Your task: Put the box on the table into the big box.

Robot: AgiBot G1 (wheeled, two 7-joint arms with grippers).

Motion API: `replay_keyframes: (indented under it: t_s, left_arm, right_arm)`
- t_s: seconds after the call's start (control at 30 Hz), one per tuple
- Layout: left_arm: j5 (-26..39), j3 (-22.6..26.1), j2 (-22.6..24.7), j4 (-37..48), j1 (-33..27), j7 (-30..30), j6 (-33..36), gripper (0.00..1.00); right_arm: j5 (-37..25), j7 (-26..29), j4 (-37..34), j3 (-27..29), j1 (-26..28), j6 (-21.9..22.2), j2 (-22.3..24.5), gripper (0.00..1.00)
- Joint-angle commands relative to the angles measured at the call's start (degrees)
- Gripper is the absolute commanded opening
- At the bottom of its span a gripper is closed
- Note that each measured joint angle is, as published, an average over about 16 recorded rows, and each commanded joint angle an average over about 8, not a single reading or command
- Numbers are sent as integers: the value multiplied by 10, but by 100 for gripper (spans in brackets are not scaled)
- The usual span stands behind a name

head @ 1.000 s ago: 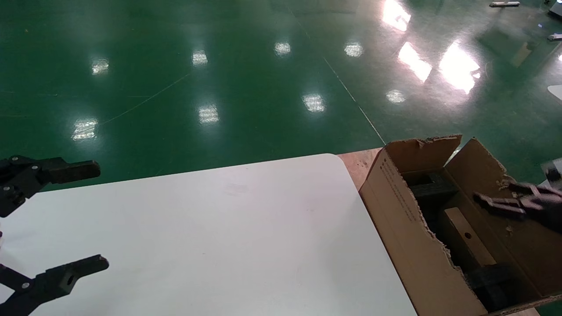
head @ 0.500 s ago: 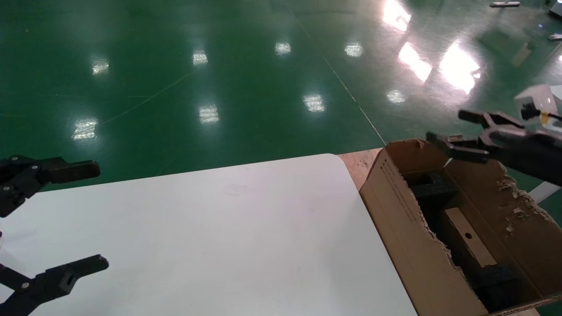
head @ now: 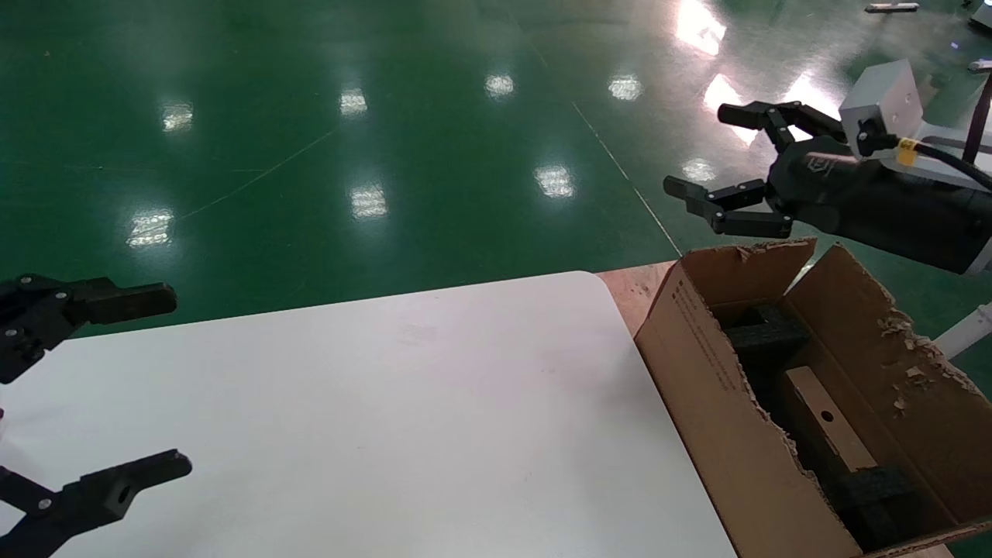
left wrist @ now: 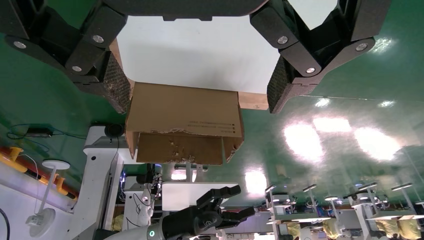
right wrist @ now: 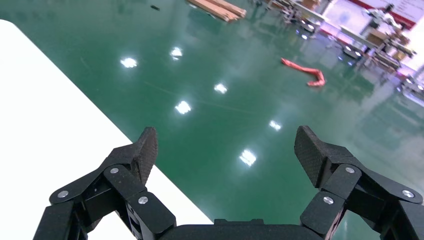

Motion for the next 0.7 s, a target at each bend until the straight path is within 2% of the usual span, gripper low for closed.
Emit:
replay_keyframes:
  t_s: [0.03,0.23,0.7]
  left_arm:
    - [0,0,0,0,0,0,0,100]
    - [0,0,0,0,0,0,0,100]
    - [0,0,0,0,0,0,0,100]
  right_arm:
    - [-1,-3,5,-2,5,4,1,100]
    - [-34,27,13,61,-31,-14,-12,100]
    - [-163,139,55,308,-168,-85,-66,100]
